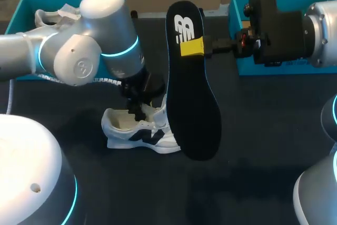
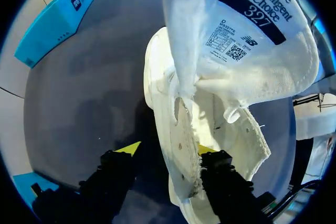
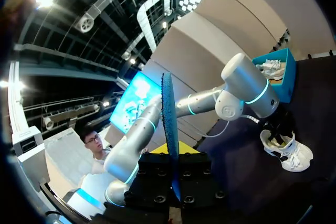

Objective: Take the shoe out of the shoebox, open the shoe tongue, remove and reinsert the insole, then place the shoe into the shoebox

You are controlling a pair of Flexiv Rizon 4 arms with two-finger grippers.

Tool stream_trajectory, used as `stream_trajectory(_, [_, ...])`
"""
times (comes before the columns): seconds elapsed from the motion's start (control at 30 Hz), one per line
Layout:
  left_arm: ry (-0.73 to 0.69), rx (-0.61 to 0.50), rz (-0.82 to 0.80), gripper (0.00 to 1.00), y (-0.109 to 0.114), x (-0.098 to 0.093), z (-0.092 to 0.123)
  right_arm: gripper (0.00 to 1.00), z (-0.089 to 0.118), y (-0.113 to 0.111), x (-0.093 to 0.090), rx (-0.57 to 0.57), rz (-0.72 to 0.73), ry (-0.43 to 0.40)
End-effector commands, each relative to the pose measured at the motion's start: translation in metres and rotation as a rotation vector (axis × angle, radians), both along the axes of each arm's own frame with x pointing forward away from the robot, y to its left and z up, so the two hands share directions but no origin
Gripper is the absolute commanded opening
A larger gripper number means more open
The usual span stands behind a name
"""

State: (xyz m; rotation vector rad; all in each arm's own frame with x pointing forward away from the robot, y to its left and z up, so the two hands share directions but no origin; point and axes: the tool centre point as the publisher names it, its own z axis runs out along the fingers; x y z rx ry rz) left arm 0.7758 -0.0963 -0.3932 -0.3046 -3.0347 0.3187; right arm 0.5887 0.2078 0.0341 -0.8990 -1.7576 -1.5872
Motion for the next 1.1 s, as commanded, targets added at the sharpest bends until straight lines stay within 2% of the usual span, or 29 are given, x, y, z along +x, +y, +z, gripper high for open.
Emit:
stream_trajectory(0.03, [0.005,-0.010,-0.005,0.00,0.003,-0.001,-0.002,0.00,0.000,0.004,-0.004,0.002,-0.009,0.001])
stream_trajectory(0.2, [0.024,-0.031,-0.028,0.00,0.004,-0.003,0.000,0.00,0.000,0.004,-0.004,0.002,-0.009,0.001])
stream_trajectory(0.3, [0.055,-0.050,-0.099,0.00,0.003,-0.003,0.004,0.00,0.000,0.004,-0.004,0.002,-0.009,0.001])
stream_trajectory(0.63, [0.141,-0.054,-0.400,0.00,0.003,0.004,0.039,0.00,0.000,0.004,-0.004,0.002,-0.009,0.001])
stream_trajectory(0.73, [0.169,-0.045,-0.506,0.00,0.002,0.010,0.050,0.00,0.000,0.004,-0.004,0.002,-0.009,0.001])
stream_trajectory(0.87, [0.215,-0.052,-0.729,0.00,-0.004,0.011,0.063,0.00,0.000,0.004,-0.004,0.002,-0.009,0.001])
stream_trajectory(1.0, [0.189,-0.005,-0.889,0.00,-0.017,0.015,0.068,0.00,0.000,0.004,-0.004,0.002,-0.009,0.001])
stream_trajectory(1.1, [0.180,-0.015,-1.007,0.00,-0.025,0.016,0.072,0.00,0.000,0.004,-0.004,0.002,-0.009,0.001])
